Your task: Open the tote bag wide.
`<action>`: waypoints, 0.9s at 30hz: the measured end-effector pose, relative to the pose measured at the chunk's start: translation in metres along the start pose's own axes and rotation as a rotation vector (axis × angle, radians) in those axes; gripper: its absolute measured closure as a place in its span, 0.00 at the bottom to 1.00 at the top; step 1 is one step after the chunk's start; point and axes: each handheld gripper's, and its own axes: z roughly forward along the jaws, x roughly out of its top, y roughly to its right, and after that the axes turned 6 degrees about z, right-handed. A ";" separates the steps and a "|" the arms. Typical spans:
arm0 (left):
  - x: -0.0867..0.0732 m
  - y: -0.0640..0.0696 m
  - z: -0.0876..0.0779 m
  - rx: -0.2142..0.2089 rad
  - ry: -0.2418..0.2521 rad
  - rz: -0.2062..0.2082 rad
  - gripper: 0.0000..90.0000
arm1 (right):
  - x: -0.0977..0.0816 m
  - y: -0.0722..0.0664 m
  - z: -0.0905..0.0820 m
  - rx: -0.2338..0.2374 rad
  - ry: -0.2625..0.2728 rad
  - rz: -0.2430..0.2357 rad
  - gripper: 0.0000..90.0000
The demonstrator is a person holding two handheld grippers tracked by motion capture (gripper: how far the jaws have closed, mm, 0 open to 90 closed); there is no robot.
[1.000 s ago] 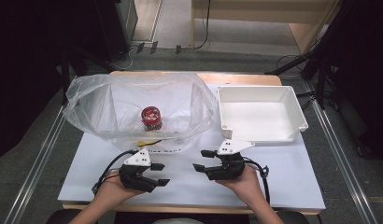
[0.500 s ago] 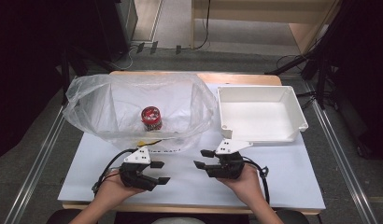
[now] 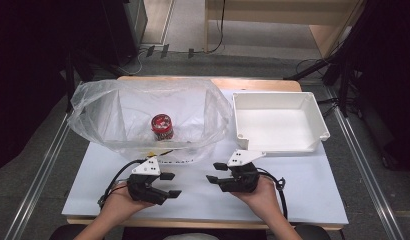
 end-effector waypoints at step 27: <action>0.000 0.001 -0.001 -0.004 0.007 -0.016 0.41 | -0.001 -0.002 0.000 -0.004 -0.005 -0.012 0.52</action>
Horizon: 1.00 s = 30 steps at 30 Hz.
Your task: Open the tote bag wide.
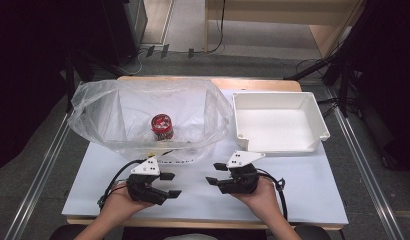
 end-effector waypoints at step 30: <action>0.044 0.004 -0.051 -0.090 -0.007 -0.033 0.70 | 0.032 -0.008 -0.036 0.022 -0.004 -0.010 0.56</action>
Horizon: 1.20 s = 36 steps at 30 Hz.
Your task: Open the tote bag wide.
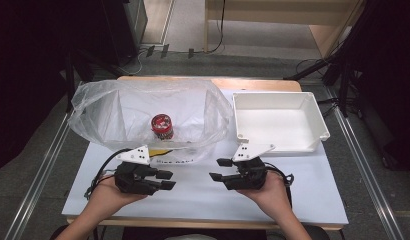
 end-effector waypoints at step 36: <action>0.090 -0.006 -0.105 0.105 0.050 0.044 0.78 | 0.102 -0.014 -0.031 0.062 0.014 -0.107 0.77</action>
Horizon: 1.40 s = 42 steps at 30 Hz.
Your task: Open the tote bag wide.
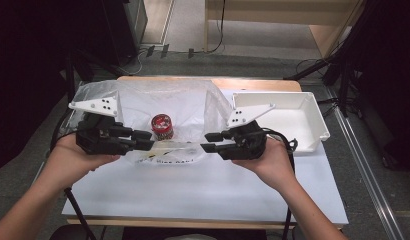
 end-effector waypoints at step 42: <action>0.028 -0.122 0.002 0.352 -0.058 -0.123 0.90 | 0.114 0.062 0.118 -0.173 -0.020 -0.017 0.98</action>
